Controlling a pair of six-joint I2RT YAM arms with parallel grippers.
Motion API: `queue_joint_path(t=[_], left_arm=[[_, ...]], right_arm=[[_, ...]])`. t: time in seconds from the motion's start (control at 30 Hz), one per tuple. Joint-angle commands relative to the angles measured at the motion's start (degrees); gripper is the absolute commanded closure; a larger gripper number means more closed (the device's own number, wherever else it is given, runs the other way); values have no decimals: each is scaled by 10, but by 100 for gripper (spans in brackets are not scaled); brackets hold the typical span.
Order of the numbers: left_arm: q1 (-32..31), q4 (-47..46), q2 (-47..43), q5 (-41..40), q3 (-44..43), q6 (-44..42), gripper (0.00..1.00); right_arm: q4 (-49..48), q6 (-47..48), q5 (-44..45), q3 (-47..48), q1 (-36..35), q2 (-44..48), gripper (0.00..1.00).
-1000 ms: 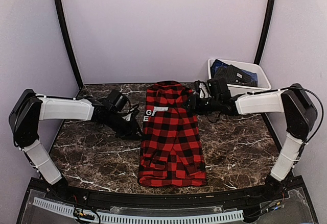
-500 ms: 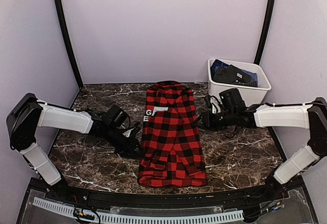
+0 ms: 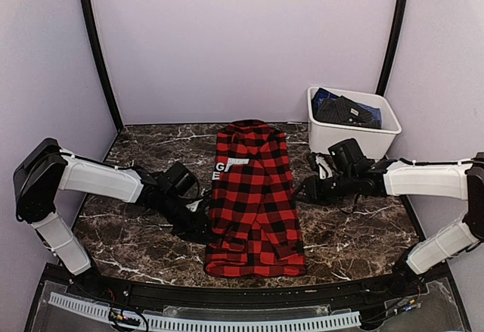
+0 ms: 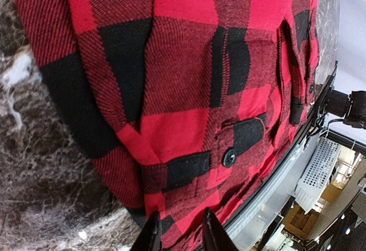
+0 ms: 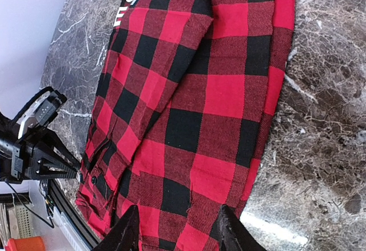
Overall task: Fold and stack the long sleeve shirts
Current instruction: Adjust the sleeve of the rectangle-folded shirt.
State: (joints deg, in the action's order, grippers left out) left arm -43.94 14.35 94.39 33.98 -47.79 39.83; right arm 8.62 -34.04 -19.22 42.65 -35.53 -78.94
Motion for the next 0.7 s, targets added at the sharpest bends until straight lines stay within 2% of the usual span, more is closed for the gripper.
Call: queue_joint_path(t=[0.0, 0.43, 0.67], left_arm=[[-3, 40, -18, -21, -10, -7, 76], [-8, 38, -4, -23, -16, -4, 74], [-10, 32, 13, -18, -36, -2, 82]], right_arm=[[11, 13, 10, -11, -5, 14, 57], [11, 16, 15, -24, -6, 12, 57], [3, 14, 12, -32, -6, 11, 57]])
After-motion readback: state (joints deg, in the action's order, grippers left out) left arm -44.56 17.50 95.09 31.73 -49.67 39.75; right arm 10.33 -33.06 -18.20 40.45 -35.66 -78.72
